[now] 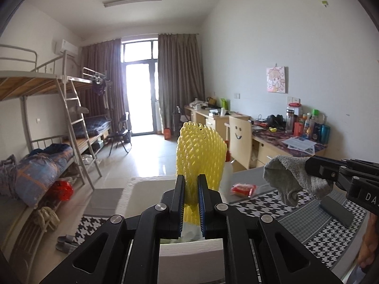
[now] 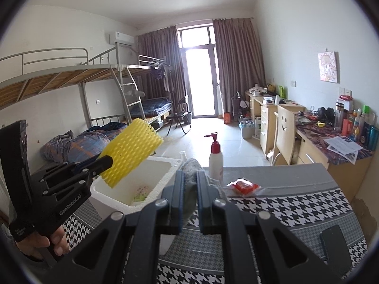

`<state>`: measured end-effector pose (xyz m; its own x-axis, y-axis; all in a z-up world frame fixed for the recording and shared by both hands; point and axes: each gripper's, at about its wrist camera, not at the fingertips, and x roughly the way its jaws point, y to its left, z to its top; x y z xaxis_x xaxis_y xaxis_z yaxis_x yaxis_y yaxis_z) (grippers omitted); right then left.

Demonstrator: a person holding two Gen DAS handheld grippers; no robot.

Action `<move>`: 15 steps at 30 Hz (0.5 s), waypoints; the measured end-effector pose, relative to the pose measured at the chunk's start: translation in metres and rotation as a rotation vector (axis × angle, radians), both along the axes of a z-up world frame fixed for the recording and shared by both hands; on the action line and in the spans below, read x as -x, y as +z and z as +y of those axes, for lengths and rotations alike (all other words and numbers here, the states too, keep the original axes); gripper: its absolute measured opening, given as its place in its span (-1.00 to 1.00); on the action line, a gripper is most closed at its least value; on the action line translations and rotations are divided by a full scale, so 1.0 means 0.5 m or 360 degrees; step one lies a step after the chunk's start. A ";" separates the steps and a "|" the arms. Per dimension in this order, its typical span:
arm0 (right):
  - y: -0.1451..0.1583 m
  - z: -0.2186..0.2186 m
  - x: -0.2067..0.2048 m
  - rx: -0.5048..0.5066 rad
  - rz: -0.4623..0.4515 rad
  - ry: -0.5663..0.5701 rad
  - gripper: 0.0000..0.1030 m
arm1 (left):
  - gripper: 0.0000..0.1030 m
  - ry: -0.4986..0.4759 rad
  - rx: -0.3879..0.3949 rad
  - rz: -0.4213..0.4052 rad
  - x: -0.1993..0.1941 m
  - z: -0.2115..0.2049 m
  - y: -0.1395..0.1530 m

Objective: Organize soft objects
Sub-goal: 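Carry the foam net over the foam box while right gripper carries the sock there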

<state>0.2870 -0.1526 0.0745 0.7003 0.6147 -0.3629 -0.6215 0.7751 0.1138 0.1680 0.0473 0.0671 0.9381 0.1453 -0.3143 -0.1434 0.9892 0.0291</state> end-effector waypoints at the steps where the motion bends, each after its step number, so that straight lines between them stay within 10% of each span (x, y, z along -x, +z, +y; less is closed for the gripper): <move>1: 0.001 0.006 0.000 0.0003 -0.0003 0.0011 -0.76 | -0.78 0.0011 0.0004 0.0001 0.000 0.005 -0.001; 15: 0.004 0.090 -0.008 0.0022 -0.0013 0.0151 -0.76 | -0.78 0.0168 0.0019 0.0017 0.022 0.070 -0.011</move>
